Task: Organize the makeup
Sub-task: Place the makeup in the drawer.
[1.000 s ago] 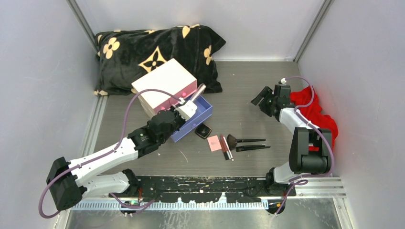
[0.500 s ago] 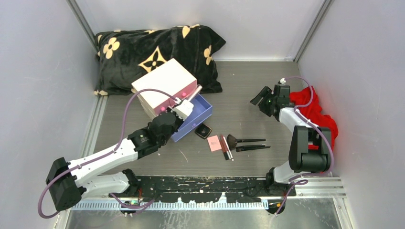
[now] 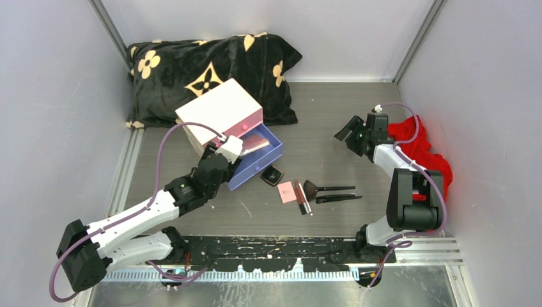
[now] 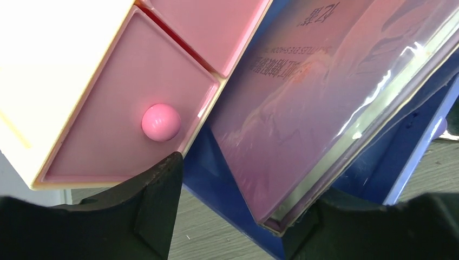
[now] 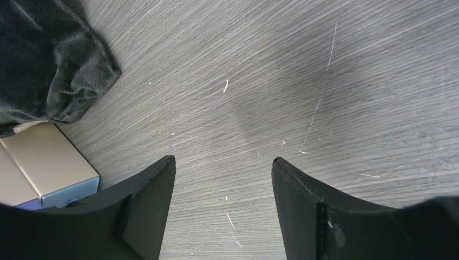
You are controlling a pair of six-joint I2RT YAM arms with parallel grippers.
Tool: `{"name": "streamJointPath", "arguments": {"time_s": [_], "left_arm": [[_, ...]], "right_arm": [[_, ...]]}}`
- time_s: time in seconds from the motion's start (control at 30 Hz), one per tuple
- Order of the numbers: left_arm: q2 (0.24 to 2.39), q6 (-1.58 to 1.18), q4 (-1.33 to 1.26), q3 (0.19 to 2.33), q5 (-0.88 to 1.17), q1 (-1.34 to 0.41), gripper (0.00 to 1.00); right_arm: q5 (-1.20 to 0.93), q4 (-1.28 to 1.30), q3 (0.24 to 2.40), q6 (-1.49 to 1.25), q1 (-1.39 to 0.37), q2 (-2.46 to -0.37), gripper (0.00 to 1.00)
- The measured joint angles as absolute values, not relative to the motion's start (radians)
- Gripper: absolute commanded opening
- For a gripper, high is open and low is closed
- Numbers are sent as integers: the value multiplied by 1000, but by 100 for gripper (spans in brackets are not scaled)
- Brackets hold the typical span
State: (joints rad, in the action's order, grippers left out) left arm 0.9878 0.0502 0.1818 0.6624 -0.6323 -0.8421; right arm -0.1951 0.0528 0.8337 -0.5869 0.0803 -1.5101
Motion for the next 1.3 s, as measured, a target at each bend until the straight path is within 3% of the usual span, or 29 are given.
{"name": "streamJointPath", "arguments": {"time_s": [0.3,0.73,0.93,1.17,1.2,1.3], "left_arm": [[948,28,287,762,-562,-837,81],[871,3,395,941,-414,-836,80],[888,4,402,941,-411,-836,80],[928,5,393,943,-418,-836,79],[934,6,393,944,-419,-836,79],[942,7,392,944,-426,-836,79]], "right_arm": [[-197,53,834,-587,80,-1510,70],[-197,52,834,-588,80,-1514,70],[-195,54,834,-577,65,-1511,55],[-149,203,918,-466,-146,-1399,55],[-152,225,944,-447,-189,-1373,52],[-191,276,1009,-405,-281,-1278,24]]}}
